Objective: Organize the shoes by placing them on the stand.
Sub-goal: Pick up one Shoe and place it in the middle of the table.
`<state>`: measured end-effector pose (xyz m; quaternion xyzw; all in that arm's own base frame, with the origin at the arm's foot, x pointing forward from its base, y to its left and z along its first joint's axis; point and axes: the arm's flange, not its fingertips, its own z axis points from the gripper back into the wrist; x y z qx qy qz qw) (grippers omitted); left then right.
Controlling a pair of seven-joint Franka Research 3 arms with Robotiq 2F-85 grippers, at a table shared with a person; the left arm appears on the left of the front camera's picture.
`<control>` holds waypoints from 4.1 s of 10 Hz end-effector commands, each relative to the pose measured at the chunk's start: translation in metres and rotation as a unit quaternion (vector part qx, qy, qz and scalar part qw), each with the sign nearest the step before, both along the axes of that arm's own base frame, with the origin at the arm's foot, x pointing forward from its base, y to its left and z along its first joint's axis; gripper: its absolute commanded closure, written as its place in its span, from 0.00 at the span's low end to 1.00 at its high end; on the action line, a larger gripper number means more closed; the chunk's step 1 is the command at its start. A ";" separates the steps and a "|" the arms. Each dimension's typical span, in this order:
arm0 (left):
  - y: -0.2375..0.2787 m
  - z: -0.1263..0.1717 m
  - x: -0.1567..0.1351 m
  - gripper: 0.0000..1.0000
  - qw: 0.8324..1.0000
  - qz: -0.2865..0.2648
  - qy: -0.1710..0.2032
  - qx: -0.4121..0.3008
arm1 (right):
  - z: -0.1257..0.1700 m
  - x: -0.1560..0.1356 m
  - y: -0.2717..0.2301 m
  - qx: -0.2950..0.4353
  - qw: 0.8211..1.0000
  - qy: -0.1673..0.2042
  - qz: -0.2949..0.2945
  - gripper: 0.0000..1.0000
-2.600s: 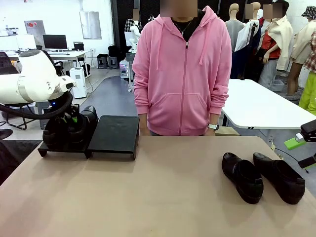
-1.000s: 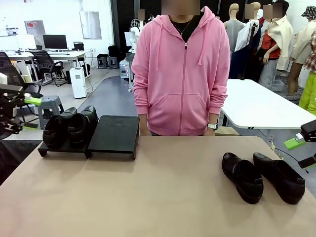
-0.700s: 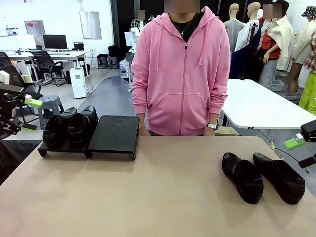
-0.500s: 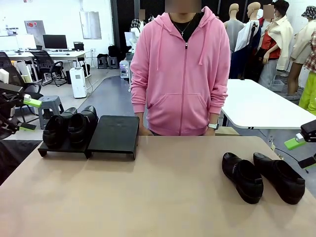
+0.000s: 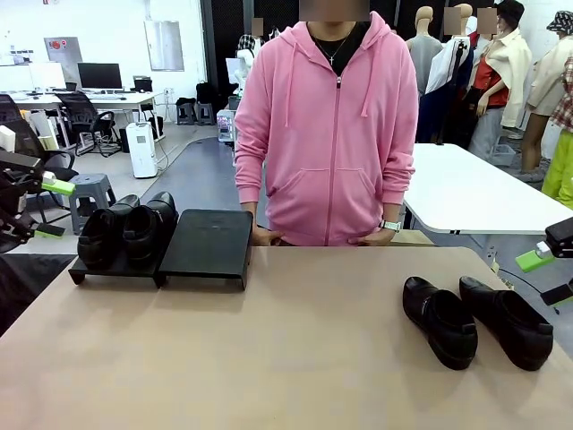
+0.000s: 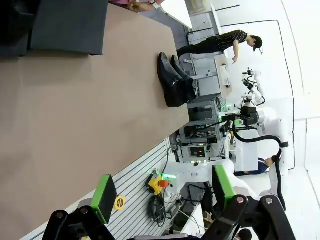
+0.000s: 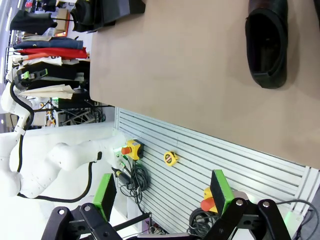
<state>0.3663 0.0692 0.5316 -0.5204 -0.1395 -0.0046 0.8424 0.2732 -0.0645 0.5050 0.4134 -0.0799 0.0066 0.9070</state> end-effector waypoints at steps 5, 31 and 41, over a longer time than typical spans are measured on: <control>0.001 -0.001 -0.002 0.00 1.000 -0.006 -0.004 0.002 | -0.004 0.018 0.036 -0.109 0.994 0.024 0.016 0.00; 0.001 -0.001 -0.002 0.00 1.000 -0.006 -0.004 0.002 | -0.170 0.204 0.076 -0.406 0.907 0.075 -0.084 1.00; 0.001 -0.001 -0.002 0.00 1.000 -0.006 -0.004 0.002 | -0.147 0.192 0.082 -0.391 0.917 0.063 -0.053 1.00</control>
